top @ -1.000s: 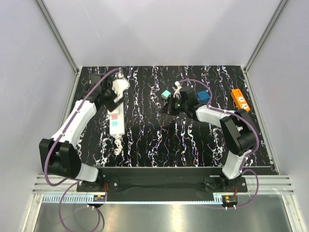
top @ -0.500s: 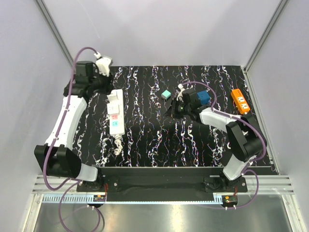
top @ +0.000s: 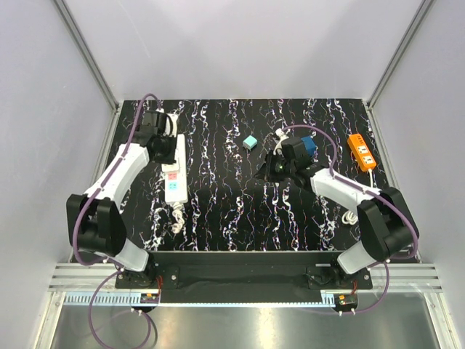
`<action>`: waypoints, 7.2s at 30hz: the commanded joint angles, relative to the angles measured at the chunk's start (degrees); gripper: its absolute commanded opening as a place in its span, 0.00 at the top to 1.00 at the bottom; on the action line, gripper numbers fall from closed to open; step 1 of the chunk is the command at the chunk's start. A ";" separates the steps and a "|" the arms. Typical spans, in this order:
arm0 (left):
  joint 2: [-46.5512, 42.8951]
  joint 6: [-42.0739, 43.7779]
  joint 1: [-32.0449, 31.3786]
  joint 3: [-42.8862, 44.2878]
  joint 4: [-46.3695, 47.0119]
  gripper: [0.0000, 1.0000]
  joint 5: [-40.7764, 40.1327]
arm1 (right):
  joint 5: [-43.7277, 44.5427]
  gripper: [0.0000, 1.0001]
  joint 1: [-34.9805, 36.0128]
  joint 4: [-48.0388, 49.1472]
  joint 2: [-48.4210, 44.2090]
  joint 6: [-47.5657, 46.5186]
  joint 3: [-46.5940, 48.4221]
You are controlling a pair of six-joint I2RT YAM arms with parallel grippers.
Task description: Insert the plug
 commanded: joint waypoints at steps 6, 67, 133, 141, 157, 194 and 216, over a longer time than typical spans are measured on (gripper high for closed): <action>-4.38 -5.67 0.33 -1.99 4.81 1.00 -11.88 | 1.98 0.84 -0.17 -1.08 -4.66 -0.79 1.32; -0.50 -4.97 -2.47 6.26 3.15 1.00 -12.51 | 6.63 0.85 -0.17 -4.59 -8.18 0.43 1.85; -32.24 -4.35 -26.04 -12.54 15.80 0.05 -10.40 | 12.00 0.29 -3.86 -24.11 46.92 -46.94 58.97; -31.98 -3.91 -26.04 -12.72 15.72 0.08 -10.04 | 9.89 0.30 -3.86 -22.09 50.09 -46.41 59.95; -31.62 -4.09 -26.04 -12.45 15.36 0.09 -11.10 | 9.80 0.29 -2.28 -19.80 51.06 -45.01 60.65; -24.60 -30.18 -16.89 -5.85 14.82 0.27 34.67 | -11.82 1.00 13.27 4.98 -24.26 -36.83 -1.84; -15.63 -32.83 -22.17 -11.48 24.50 1.00 41.19 | -4.62 0.88 16.44 3.22 -25.49 -37.45 -2.11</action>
